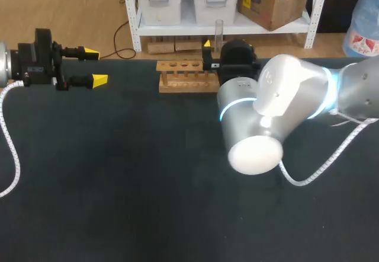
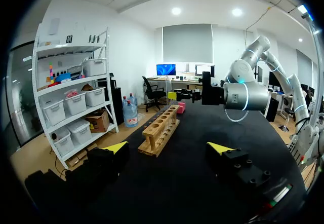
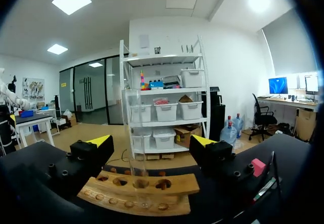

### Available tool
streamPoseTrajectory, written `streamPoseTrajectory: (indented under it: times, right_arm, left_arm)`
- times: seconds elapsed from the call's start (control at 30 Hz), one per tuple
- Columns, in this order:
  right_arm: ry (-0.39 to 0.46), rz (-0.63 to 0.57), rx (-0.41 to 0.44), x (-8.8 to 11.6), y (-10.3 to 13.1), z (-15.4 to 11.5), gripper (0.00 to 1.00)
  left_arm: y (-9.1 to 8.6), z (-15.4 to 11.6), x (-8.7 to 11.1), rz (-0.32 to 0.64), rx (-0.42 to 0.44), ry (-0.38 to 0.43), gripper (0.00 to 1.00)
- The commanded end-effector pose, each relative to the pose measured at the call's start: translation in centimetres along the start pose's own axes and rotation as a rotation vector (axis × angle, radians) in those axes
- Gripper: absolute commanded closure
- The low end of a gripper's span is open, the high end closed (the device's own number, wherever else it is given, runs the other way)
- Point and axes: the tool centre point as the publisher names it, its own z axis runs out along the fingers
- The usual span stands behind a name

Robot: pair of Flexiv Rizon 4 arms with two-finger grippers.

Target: Grasp the test tube, adjust it, and insert it.

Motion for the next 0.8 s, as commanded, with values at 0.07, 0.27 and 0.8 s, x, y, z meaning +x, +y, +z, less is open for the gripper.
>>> streamPoseTrajectory:
  times: [0.07,0.27,0.8]
  right_arm:
    - [0.100,-0.030,-0.697,-0.9,-1.5,-2.6,0.00]
    - [0.196,-0.061,-0.873,-0.5,-2.0,-4.4,0.00]
    - [0.342,0.103,-1.123,-0.6,-3.8,-5.9,0.00]
  left_arm:
    - [-0.2,-0.1,0.1,0.002,-0.004,-0.003,0.00]
    - [-0.2,-0.1,0.1,0.002,-0.004,-0.003,0.00]
    - [-0.2,-0.1,0.1,0.002,-0.004,-0.003,0.00]
